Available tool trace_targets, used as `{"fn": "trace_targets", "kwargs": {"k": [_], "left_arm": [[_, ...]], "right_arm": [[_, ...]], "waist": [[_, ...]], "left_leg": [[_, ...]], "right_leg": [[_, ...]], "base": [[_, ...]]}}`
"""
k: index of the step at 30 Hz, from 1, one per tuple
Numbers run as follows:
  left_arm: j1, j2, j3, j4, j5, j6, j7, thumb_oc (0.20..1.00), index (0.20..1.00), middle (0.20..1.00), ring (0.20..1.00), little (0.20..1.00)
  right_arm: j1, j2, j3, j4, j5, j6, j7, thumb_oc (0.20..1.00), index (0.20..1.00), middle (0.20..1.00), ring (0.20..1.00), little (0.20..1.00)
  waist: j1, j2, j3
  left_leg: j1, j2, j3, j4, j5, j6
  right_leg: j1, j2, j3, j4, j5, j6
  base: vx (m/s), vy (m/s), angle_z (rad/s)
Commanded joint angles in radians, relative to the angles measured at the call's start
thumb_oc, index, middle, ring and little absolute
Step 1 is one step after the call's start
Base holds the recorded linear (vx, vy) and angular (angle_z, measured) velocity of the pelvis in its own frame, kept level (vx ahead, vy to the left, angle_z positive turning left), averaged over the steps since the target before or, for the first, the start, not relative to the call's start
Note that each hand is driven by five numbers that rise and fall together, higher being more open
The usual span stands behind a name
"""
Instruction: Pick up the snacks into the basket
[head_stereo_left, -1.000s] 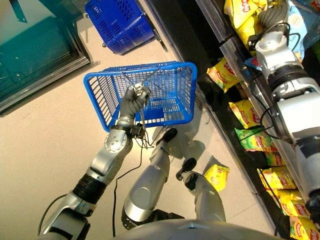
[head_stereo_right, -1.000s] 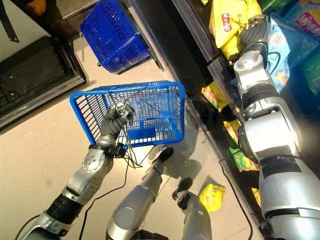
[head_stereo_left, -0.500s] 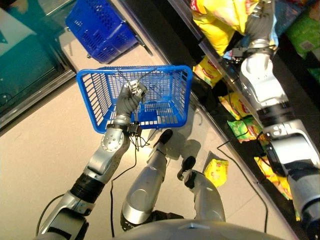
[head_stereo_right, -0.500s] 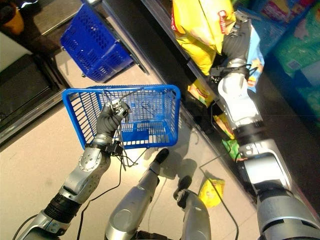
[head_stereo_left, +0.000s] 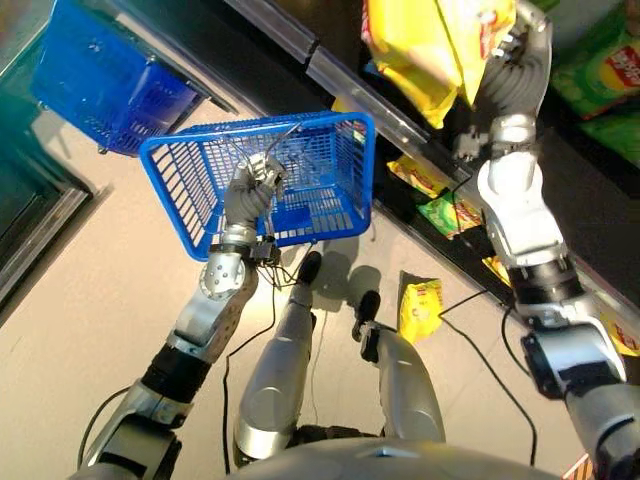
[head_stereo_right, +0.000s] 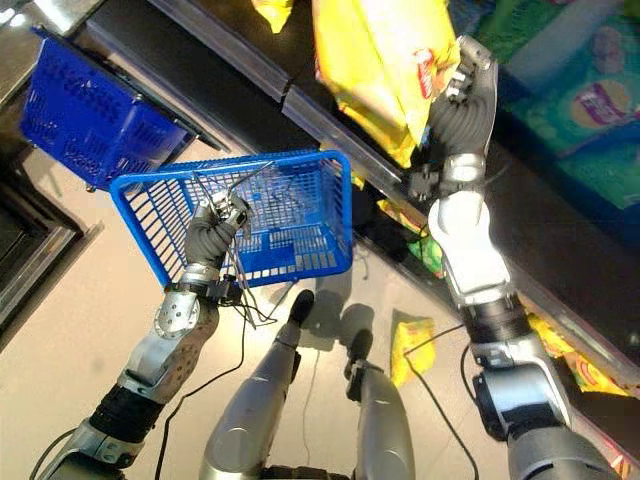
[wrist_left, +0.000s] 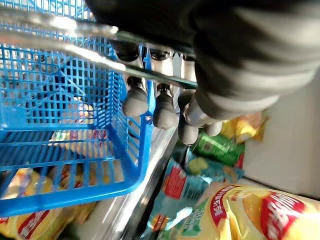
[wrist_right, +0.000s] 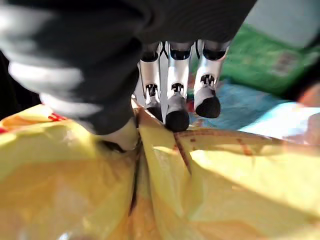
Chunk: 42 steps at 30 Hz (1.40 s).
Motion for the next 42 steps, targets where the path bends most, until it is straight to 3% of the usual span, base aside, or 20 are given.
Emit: {"fn": "trace_targets", "kwargs": {"k": [1, 9, 19, 26, 29, 42], "left_arm": [[-0.113, -0.033, 0.026, -0.133, 0.082, -0.104, -0.017, 0.200, 0.200, 0.200, 0.200, 0.200], [-0.284, -0.112, -0.044, -0.076, 0.099, -0.107, 0.012, 0.200, 0.200, 0.200, 0.200, 0.200], [-0.373, -0.154, -0.100, -0.055, 0.056, -0.129, 0.002, 0.200, 0.200, 0.200, 0.200, 0.200], [-0.416, -0.188, -0.125, -0.049, 0.054, -0.130, -0.002, 0.200, 0.200, 0.200, 0.200, 0.200], [-0.441, -0.204, -0.138, -0.048, 0.048, -0.130, -0.009, 0.200, 0.200, 0.200, 0.200, 0.200], [-0.485, -0.251, -0.187, -0.035, 0.025, -0.132, -0.029, 0.200, 0.200, 0.200, 0.200, 0.200]], "right_arm": [[0.010, -0.007, -0.007, -0.072, 0.040, -0.089, 0.074, 0.200, 0.200, 0.200, 0.200, 0.200], [0.130, 0.030, 0.095, -0.038, 0.049, -0.090, 0.181, 0.200, 0.200, 0.200, 0.200, 0.200], [0.176, 0.003, 0.242, 0.191, -0.063, -0.074, 0.242, 0.200, 0.200, 0.200, 0.200, 0.200], [0.145, 0.020, 0.302, 0.349, -0.135, -0.062, 0.237, 0.200, 0.200, 0.200, 0.200, 0.200], [0.126, 0.038, 0.358, 0.514, -0.204, -0.044, 0.244, 0.200, 0.200, 0.200, 0.200, 0.200], [0.021, 0.092, 0.509, 0.779, -0.338, -0.019, 0.270, 0.200, 0.200, 0.200, 0.200, 0.200]], "waist": [[-0.008, -0.025, -0.052], [-0.062, -0.006, -0.004], [-0.078, 0.016, 0.020], [-0.073, 0.041, 0.028], [-0.063, 0.055, 0.030], [-0.038, 0.084, 0.035]], "left_leg": [[0.025, -0.010, -0.028, 0.037, -0.109, -0.016], [-0.020, -0.004, -0.026, 0.029, -0.079, -0.034], [-0.022, -0.001, -0.017, 0.027, -0.080, -0.035], [-0.016, -0.005, -0.029, 0.016, -0.076, -0.038], [-0.011, -0.009, -0.036, 0.011, -0.077, -0.038], [-0.016, -0.020, -0.046, 0.010, -0.081, -0.036]], "right_leg": [[0.009, -0.063, 0.002, -0.107, 0.098, 0.051], [-0.048, -0.052, 0.002, -0.088, 0.109, 0.047], [-0.066, -0.046, 0.025, -0.088, 0.114, 0.048], [-0.063, -0.054, 0.014, -0.085, 0.113, 0.051], [-0.060, -0.059, 0.009, -0.080, 0.111, 0.054], [-0.065, -0.068, 0.000, -0.074, 0.109, 0.056]], "base": [[-0.06, -0.025, -0.26], [-0.07, -0.025, -0.05], [-0.02, -0.007, -0.08], [0.00, -0.009, 0.01], [0.02, -0.018, 0.02], [0.01, -0.013, 0.07]]}}
